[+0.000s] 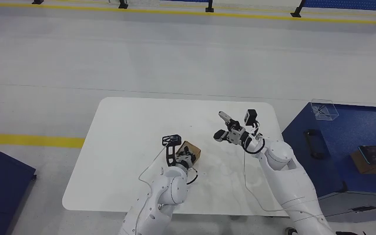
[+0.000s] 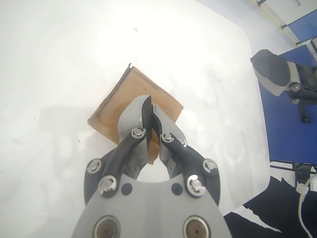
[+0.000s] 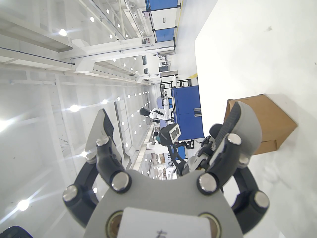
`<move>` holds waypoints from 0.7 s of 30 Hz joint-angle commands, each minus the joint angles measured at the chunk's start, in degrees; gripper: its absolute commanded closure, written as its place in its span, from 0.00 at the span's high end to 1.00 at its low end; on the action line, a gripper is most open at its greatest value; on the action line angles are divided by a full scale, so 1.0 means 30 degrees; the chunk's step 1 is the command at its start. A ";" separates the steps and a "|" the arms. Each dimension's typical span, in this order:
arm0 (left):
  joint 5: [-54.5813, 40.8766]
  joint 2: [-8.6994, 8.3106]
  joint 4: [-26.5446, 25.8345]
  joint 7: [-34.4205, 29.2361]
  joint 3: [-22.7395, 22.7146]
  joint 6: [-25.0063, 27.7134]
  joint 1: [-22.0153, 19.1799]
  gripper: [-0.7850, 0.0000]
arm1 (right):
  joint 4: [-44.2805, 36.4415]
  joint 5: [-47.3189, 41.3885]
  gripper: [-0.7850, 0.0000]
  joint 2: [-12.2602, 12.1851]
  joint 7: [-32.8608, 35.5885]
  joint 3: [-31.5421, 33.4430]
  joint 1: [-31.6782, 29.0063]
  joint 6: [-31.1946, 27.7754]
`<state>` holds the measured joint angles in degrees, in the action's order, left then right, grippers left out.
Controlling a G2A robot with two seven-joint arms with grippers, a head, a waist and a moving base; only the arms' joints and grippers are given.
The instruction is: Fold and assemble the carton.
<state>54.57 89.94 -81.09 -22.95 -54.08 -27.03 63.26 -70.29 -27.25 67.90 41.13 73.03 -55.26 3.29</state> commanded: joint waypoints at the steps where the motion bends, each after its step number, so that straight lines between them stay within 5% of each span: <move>1: -0.0085 0.0036 -0.0327 0.0357 -0.0057 -0.0007 0.0039 0.00 | 0.0000 0.0000 1.00 0.0000 0.0000 0.0000 0.0000 0.0000; 8: 0.0429 -0.0021 -0.1637 0.0090 -0.0236 -0.0069 0.0519 0.00 | 0.0000 0.0000 1.00 0.0000 0.0000 0.0000 0.0000 0.0000; 16: 0.0467 0.0155 -0.0092 -0.0174 -0.0061 -0.0181 -0.0039 0.00 | 0.0000 0.0000 1.00 0.0000 0.0000 0.0000 0.0000 0.0000; 21: 0.0312 0.0181 -0.0986 0.0095 -0.0238 -0.0110 0.0245 0.00 | 0.0000 0.0000 1.00 0.0000 0.0000 0.0000 0.0000 0.0000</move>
<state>55.24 90.53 -83.48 -22.55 -54.73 -27.49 63.73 -70.28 -27.25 67.90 41.13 73.03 -55.26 3.29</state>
